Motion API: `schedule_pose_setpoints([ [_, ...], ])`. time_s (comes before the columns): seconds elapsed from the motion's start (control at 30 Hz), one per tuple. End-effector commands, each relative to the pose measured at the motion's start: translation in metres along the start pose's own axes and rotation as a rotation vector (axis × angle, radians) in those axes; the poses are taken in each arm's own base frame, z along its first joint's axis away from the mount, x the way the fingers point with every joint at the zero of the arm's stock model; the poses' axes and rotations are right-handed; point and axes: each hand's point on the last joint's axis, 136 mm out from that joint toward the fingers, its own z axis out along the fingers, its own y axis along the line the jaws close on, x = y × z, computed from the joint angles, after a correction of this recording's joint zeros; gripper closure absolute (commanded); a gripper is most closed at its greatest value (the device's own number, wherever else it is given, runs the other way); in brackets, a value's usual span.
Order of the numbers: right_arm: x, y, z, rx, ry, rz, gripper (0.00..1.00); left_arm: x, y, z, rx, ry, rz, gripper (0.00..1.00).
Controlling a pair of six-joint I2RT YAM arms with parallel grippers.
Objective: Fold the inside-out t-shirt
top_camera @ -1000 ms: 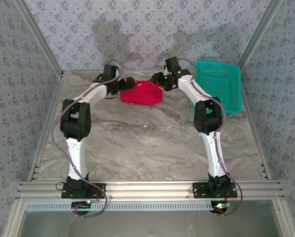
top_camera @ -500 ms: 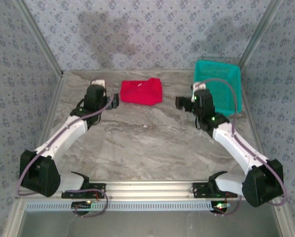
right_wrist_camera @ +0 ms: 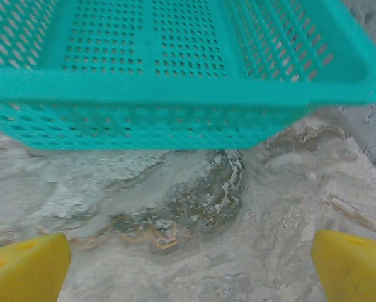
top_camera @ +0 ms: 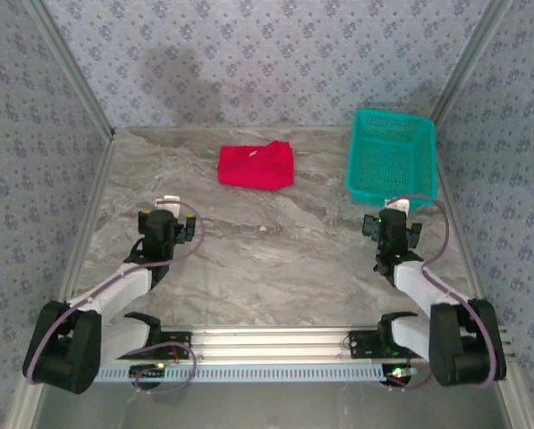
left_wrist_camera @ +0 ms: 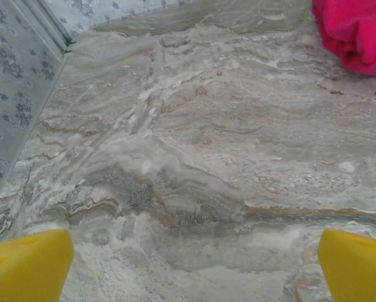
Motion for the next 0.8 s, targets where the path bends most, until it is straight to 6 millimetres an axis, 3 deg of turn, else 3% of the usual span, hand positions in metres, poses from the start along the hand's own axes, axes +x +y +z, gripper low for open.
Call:
schedule_pose_setpoints([
  [0.0,-0.031,0.006,0.008,-0.04,-0.132,0.06,0.0,-0.013,0.008,0.003,-0.021,-0.123,-0.028,0.0],
  [0.17,-0.049,0.02,0.025,-0.079,-0.188,0.013,0.0,-0.01,0.014,0.016,-0.002,-0.138,-0.037,0.0],
  [0.3,-0.041,0.032,0.04,-0.12,-0.214,-0.02,0.0,-0.012,0.026,0.026,-0.005,-0.144,-0.085,0.0],
  [0.37,-0.03,0.025,0.045,-0.119,-0.193,0.024,0.0,-0.014,0.033,0.029,-0.009,-0.161,-0.113,0.0],
  [0.57,-0.031,0.026,0.046,-0.095,-0.199,0.009,0.0,-0.016,0.036,0.043,-0.003,-0.132,-0.154,0.0],
  [0.7,-0.032,0.028,0.044,-0.091,-0.217,-0.006,0.0,-0.001,0.033,0.062,-0.018,-0.181,-0.178,0.0],
  [0.77,-0.031,0.028,0.044,-0.091,-0.213,-0.007,0.0,0.003,0.034,0.064,-0.018,-0.117,-0.181,0.0],
])
